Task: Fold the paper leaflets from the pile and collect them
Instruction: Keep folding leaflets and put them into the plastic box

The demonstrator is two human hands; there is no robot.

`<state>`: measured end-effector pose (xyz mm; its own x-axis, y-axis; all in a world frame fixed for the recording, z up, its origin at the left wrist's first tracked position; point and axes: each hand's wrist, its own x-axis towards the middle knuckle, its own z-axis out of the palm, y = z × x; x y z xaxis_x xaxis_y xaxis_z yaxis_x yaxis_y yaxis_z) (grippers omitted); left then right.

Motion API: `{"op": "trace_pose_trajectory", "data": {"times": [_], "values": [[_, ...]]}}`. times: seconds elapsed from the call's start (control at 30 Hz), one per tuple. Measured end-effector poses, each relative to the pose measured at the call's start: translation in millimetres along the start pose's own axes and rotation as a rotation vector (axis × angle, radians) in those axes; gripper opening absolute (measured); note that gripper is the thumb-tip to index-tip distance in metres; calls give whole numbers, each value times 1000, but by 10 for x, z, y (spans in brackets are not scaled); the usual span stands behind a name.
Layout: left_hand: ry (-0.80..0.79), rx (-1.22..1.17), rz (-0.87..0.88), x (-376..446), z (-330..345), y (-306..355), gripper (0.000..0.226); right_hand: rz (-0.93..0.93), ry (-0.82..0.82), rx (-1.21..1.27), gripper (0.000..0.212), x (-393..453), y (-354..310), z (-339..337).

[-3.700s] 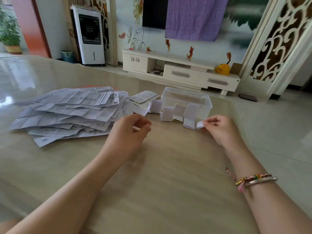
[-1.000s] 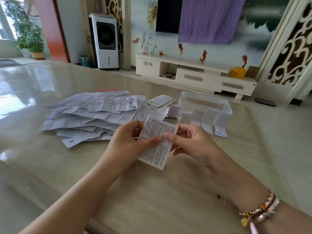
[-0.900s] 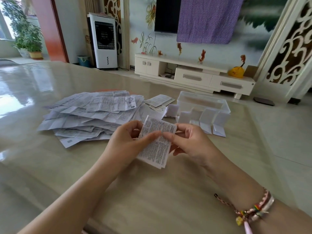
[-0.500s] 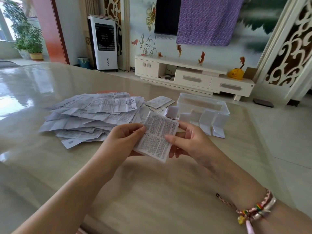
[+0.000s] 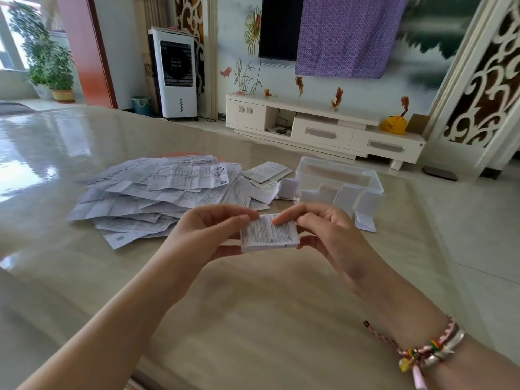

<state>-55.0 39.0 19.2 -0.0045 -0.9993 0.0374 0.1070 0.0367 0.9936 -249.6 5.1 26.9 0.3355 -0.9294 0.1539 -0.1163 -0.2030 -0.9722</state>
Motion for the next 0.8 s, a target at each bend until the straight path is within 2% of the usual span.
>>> {"op": "trace_pose_trajectory", "data": {"times": [0.13, 0.27, 0.37, 0.5, 0.67, 0.73, 0.8], "values": [[25, 46, 32, -9, 22, -10, 20, -42, -28, -31, 14, 6, 41, 19], [102, 176, 96, -6, 31, -35, 16, -69, 0, 58, 24, 33, 55, 13], [160, 291, 141, 5, 57, -57, 7, -110, 23, 52, 22, 33, 39, 25], [41, 194, 69, -17, 120, -47, 36, -141, -2, 19, 17, 23, 38, 59], [69, 29, 1, 8, 181, -34, 18, -139, 10, -17, 15, 39, 55, 97], [97, 12, 5, 14, 203, -22, 5, -140, 48, -82, 15, 38, 63, 98], [128, 31, 18, 27, 223, -15, 3, -132, 95, -153, 17, 43, 76, 81]]}}
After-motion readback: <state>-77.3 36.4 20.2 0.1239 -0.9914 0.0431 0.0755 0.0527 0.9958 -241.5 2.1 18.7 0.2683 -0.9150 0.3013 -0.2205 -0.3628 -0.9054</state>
